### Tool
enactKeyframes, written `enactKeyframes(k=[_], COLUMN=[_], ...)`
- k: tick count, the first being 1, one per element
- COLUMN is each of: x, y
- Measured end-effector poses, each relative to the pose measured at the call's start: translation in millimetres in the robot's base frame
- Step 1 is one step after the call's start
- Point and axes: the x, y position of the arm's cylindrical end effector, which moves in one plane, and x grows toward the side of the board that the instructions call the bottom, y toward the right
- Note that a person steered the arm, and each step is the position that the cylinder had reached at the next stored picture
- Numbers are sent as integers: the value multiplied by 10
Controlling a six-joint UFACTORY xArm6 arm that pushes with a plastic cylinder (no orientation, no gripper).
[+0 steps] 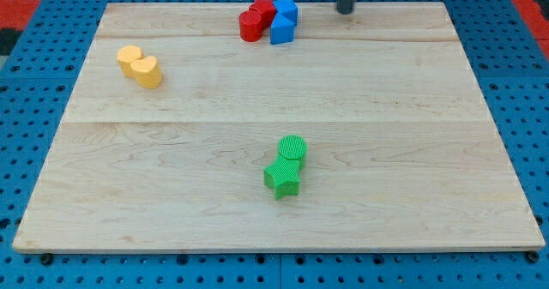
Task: Point your arm at the green star
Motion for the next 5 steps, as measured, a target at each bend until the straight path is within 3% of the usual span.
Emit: enactKeyframes(k=[1,3,5], x=[56,158,887], y=[377,377,302])
